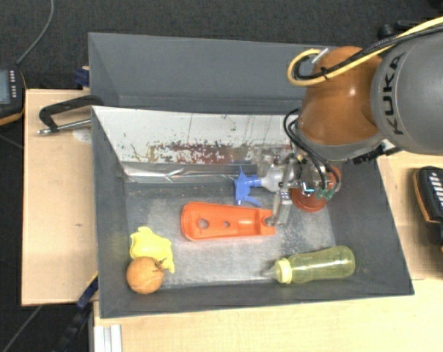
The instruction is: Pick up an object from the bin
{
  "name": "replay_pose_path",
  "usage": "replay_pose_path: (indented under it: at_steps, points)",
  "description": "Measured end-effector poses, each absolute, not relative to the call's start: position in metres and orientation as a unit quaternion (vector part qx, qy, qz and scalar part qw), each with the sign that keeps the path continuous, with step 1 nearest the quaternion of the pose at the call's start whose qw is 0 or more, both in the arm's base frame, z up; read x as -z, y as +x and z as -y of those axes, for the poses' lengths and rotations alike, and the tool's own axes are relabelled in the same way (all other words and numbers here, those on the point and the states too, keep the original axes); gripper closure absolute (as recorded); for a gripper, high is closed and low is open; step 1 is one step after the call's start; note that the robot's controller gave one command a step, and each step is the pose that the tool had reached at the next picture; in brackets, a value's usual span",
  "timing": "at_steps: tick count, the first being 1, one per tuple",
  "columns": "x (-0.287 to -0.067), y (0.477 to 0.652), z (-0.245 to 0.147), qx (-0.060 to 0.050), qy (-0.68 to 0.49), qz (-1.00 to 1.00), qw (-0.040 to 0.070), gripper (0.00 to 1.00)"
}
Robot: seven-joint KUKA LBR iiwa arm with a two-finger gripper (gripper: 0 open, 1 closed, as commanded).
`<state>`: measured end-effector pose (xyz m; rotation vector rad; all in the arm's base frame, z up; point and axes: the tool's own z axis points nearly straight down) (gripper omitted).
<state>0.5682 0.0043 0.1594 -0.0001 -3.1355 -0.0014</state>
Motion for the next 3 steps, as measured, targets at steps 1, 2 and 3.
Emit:
replay_pose_path:
  at_steps: [1,2,3]
  points:
    - [-0.164,0.570,-0.004,0.001,0.000,1.000,-0.001,0.00]
    - [-0.118,0.549,-0.015,0.001,0.024,1.000,-0.003,0.00]
    - [-0.091,0.549,-0.034,0.001,0.033,0.999,0.001,0.00]
